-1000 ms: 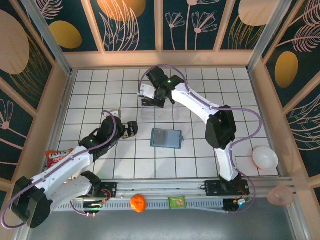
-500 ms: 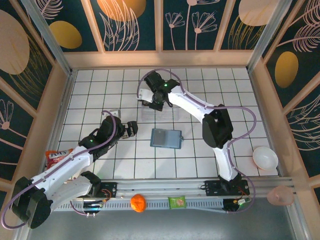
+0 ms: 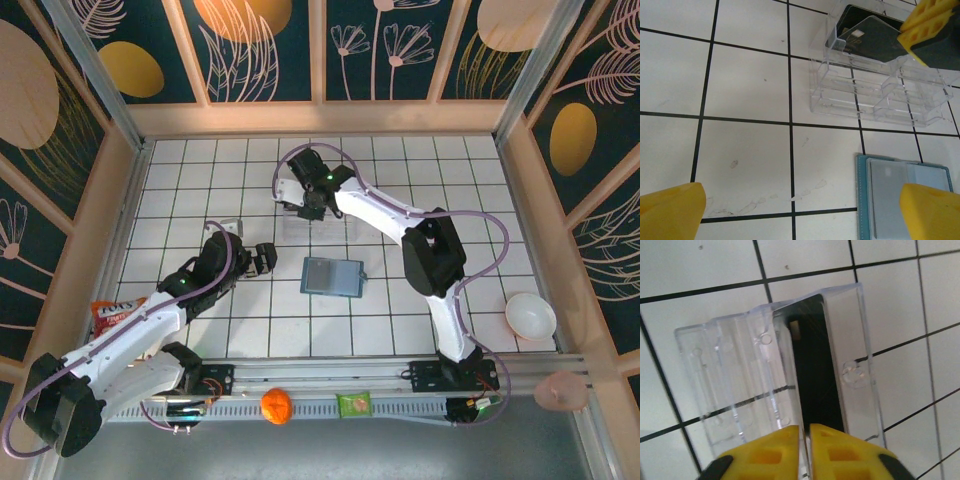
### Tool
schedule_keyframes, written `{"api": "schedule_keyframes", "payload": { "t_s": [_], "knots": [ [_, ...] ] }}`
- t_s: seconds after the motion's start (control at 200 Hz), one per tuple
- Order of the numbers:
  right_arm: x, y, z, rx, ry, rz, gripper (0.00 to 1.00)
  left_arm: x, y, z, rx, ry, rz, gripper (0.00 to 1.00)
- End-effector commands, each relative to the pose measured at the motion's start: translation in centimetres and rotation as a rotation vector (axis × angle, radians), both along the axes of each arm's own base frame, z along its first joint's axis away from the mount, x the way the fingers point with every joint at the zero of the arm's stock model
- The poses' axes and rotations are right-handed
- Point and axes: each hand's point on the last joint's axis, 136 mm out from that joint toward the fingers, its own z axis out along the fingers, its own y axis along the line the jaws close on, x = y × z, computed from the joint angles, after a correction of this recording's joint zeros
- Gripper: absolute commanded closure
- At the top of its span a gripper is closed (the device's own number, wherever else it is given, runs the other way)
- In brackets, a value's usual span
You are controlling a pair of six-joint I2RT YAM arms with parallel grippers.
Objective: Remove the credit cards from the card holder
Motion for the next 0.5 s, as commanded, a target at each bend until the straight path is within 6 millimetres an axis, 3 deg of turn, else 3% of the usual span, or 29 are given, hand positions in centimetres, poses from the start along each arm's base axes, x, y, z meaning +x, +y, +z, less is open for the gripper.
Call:
{"api": "schedule_keyframes", "payload": {
  "t_s": [0.0,0.22,0.365,0.495],
  "knots": [
    [1.1,1.0,5.4,0.126,-0.145,-0.032,0.79,-0.1,0.0,0.3,-0.033,0.001,0.009,0.01],
    [1.3,1.7,9.0,0.288,-0.207,-0.086,0.74,-0.1,-0.3,0.6,-0.057,-0.015,0.002,0.01],
    [-0.3,2.8,12.5,0.563,-0.135,-0.152,0.69,0.3,-0.4,0.9,-0.068,-0.03,0.008,0.01],
    [-0.9,1.7,13.2,0.765,-0.037,-0.326,0.68,0.7,-0.3,0.6,-0.065,-0.04,0.022,0.01]
  ]
}}
